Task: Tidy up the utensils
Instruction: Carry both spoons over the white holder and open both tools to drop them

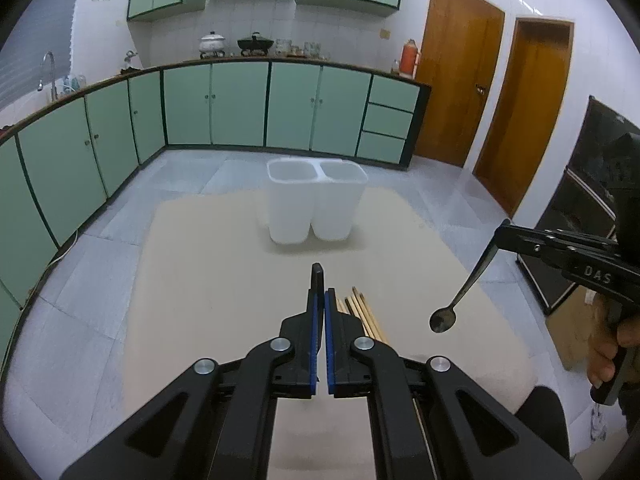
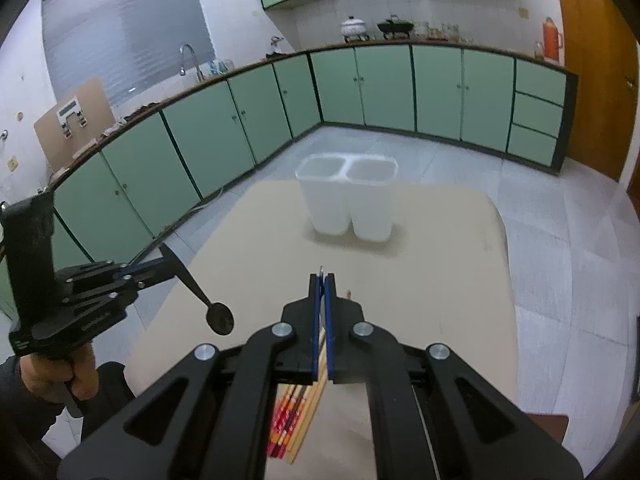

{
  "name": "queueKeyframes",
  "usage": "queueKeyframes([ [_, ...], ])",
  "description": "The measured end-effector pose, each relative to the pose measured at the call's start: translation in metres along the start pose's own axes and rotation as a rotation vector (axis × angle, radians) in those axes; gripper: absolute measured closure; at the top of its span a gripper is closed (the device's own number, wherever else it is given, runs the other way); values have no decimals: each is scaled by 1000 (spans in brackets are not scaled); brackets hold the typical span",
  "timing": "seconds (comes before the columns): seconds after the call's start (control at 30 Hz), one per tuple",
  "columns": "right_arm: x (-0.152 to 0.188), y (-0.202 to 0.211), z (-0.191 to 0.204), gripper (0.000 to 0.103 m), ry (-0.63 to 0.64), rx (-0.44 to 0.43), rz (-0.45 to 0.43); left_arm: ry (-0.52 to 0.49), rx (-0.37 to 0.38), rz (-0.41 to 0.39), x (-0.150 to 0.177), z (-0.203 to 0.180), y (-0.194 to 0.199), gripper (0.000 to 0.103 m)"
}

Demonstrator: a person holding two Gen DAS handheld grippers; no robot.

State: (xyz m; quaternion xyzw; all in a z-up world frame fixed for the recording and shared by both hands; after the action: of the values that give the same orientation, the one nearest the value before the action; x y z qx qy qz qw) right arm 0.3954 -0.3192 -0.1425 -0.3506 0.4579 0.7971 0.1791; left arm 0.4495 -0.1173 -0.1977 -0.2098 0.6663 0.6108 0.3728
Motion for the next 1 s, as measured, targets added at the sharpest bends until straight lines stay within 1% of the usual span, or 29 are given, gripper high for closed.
queueKeyframes([
  [0.1,-17,-2,2,102,19,-8,-5,-7,3,-23,-15,1,-3,100],
  [0.17,-39,-7,1,102,48,0,-12,-8,6,-45,-30,1,-6,100],
  [0.23,-63,-13,-4,102,62,7,-19,-17,2,-79,-54,1,-11,100],
  [0.33,-105,-24,-18,102,45,-4,-42,-15,3,-123,-97,0,-23,100],
  [0.47,-163,-37,-38,102,35,11,-99,-10,-6,-193,-153,-4,-38,100],
  [0.5,-175,-42,-45,102,30,14,-114,-10,-16,-217,-169,-4,-45,100],
  [0.57,-188,-55,-59,102,15,19,-128,1,-20,-239,-191,-6,-63,100],
  [0.67,-191,-82,-85,102,-6,40,-120,18,-22,-243,-204,-8,-95,100],
  [0.77,-181,-110,-109,102,-29,66,-90,36,-19,-213,-199,-7,-129,100],
  [0.8,-174,-118,-117,102,-39,71,-76,37,-19,-193,-192,-8,-145,100],
  [0.9,-157,-134,-125,101,-60,69,-45,39,-20,-141,-173,-7,-172,100],
  [0.93,-149,-138,-127,101,-67,65,-32,37,-24,-126,-165,-7,-178,100],
  [0.97,-145,-140,-128,98,-73,64,-26,35,-33,-114,-158,-5,-183,98],
  [1.0,-141,-141,-130,97,-80,66,-26,34,-37,-108,-154,-4,-185,95],
])
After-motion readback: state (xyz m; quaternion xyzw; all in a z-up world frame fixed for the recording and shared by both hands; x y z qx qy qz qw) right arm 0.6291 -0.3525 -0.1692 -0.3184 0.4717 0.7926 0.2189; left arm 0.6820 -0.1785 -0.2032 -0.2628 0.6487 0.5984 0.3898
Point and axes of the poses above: each gripper's, at about its wrist camera, not at the fingertips, and y roughly against the way its jaws point, z to its left, x to its underside, the point moved 10 cm from there along -y, roughly the way its jaws point, and after that the axes turned 14 degrees about -x, right-handed, at the moved point
